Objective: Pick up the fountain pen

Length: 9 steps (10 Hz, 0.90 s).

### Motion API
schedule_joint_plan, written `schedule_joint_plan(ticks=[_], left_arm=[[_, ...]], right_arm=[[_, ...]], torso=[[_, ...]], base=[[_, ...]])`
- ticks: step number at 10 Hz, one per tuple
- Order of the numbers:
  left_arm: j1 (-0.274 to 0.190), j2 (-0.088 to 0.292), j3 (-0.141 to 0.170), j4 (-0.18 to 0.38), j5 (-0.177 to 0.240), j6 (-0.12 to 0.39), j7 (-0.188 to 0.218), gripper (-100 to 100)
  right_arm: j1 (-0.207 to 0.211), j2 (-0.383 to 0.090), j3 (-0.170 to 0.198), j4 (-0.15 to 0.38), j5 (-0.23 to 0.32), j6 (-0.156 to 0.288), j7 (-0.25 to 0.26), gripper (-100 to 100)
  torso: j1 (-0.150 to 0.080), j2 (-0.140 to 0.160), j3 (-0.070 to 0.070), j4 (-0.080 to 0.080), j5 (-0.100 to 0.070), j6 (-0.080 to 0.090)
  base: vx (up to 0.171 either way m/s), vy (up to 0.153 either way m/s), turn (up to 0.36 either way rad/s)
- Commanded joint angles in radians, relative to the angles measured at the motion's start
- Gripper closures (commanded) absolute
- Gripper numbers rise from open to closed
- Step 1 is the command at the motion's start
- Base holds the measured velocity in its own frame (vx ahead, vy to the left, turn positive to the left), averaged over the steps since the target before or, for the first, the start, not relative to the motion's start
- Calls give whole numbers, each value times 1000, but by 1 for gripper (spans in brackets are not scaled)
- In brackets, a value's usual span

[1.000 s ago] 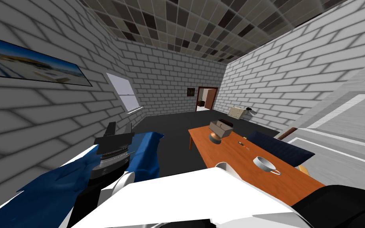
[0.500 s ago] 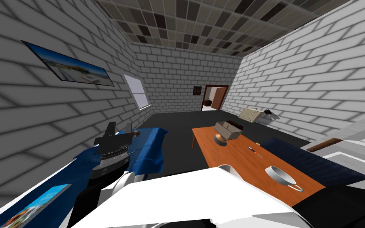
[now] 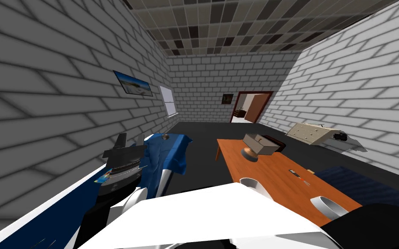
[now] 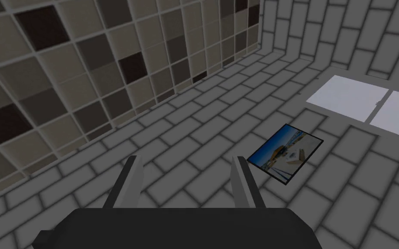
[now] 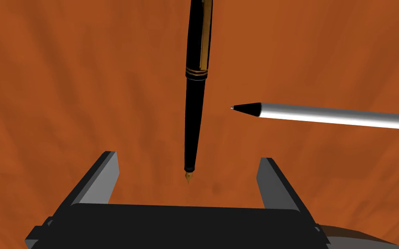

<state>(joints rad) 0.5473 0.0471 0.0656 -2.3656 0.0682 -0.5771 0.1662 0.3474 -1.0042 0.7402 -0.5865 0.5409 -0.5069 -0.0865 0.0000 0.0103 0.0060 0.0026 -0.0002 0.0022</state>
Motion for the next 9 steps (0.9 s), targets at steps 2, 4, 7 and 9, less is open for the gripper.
schedule_joint_plan(ticks=[2, 4, 7, 9], left_arm=[[0, 0, 0, 0, 0, 0, 0, 0], [0, 0, 0, 0, 0, 0, 0, 0], [1, 0, 0, 0, 0, 0, 0, 0], [1, 0, 0, 0, 0, 0, 0, 0]], right_arm=[[-23, 22, 23, 56, -40, -8, -21, -100], [-27, 24, 32, 64, -52, -8, -30, -100], [-28, 25, 33, 66, -54, -7, -32, 100], [-28, 25, 33, 66, -54, -8, -32, 100]], torso=[[-1, 1, 1, 0, 0, 0], [-1, -3, -1, -1, 0, 0], [-3, -11, -6, -2, -1, 2], [-4, -11, -7, -3, -1, 2]], base=[[-177, 23, 240], [-92, 26, 166], [-5, 1, -5], [0, 0, 0]])
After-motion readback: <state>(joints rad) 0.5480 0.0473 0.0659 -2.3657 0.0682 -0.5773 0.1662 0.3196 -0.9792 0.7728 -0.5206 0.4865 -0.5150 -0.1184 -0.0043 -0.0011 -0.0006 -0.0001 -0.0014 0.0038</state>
